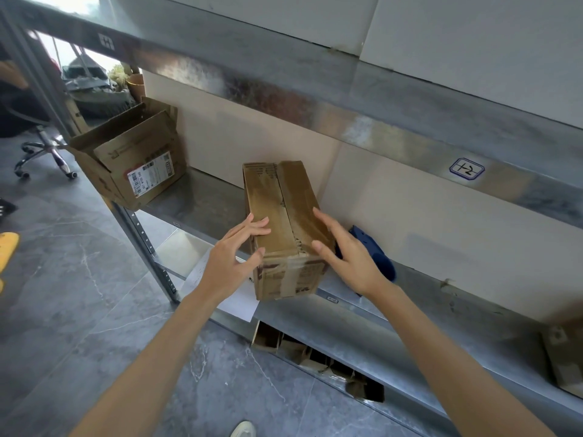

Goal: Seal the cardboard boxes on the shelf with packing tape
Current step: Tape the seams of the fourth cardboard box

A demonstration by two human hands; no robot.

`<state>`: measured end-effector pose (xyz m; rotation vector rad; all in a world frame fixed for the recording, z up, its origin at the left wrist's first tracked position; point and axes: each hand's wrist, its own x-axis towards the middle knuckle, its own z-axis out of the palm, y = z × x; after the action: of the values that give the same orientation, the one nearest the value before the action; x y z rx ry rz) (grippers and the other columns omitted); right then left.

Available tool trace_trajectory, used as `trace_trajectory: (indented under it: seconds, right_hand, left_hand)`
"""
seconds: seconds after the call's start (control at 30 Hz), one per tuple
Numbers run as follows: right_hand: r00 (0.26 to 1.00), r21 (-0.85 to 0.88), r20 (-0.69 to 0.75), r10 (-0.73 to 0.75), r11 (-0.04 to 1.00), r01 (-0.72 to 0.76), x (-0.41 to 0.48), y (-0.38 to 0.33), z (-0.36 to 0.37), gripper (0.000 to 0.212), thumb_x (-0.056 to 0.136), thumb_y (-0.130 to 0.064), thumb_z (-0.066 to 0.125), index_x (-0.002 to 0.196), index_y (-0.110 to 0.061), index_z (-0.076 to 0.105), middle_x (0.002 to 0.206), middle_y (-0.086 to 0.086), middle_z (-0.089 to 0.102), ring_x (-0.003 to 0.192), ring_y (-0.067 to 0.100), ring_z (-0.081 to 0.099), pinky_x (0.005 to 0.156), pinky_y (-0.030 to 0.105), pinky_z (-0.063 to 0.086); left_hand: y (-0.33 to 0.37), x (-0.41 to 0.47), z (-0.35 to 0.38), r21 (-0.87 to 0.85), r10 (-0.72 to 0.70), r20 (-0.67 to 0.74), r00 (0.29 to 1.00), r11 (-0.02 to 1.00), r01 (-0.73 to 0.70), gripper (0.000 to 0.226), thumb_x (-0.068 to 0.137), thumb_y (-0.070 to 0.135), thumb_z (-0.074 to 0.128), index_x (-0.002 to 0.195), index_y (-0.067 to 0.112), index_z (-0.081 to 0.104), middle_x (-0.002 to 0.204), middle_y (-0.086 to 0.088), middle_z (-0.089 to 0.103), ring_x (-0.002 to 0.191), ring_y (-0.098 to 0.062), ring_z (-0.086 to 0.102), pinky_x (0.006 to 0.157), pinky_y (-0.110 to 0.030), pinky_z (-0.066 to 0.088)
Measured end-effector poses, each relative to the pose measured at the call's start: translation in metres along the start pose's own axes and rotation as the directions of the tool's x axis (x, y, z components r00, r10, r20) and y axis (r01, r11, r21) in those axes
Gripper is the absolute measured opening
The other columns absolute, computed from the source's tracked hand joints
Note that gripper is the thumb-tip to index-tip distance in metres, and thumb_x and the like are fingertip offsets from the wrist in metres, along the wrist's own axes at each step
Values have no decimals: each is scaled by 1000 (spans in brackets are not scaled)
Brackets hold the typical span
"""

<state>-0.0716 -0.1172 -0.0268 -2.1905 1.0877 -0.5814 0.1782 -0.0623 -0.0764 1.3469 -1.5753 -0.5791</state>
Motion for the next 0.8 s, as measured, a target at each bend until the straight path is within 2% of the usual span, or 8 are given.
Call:
trace_trajectory:
  seconds: [0.1,0.23,0.43,0.53,0.63,0.8]
  right_hand:
    - [998,9,-57,17,1000,-16,6,10,0,51,103,-39,38,152,-38,23,149,-16,43,130,0,45,103,28,46]
    - [997,-15,-76,31,999,-32,9,18,7,49,103,-26,43,149,-36,30,149,-14,43,134,-3,39,110,28,40]
    - [998,-57,-38,48,997,-50,14,21,2,50,101,-34,46,146,-48,28,147,-20,43,131,-5,41,103,21,41]
    - [998,-33,-46,30,999,-32,13,23,4,46,103,-33,43,147,-41,32,148,-16,43,130,-10,38,103,12,34]
    - [997,4,-69,21,1000,-21,11,23,7,45,104,-27,45,147,-33,36,147,-13,45,129,-16,35,101,2,28]
    - [998,35,-57,31,999,-29,14,21,3,46,100,-29,51,143,-40,38,143,-20,45,126,-17,38,101,7,33]
  left_hand:
    - [1,1,-1,5,-10,-13,1000,1000,10,26,88,38,53,112,45,62,134,32,55,142,2,33,108,-18,22]
    - [0,0,3,25,-6,-27,1000,1000,7,26,88,34,54,110,46,60,134,30,55,142,1,33,108,-17,22]
    - [-2,2,0,-50,-29,2,1000,998,29,22,93,32,56,112,38,65,135,31,55,142,2,32,108,-17,20]
    - [-4,2,-2,-74,-54,17,998,996,56,30,94,20,51,111,40,65,134,34,53,141,3,32,107,-16,19]
    - [-5,1,0,-21,-21,-3,1000,1000,21,32,93,12,58,112,37,65,135,31,55,142,2,33,109,-16,19]
    - [-4,1,4,12,11,-53,999,1000,-11,25,89,28,59,109,42,62,132,31,57,140,0,37,111,-26,26]
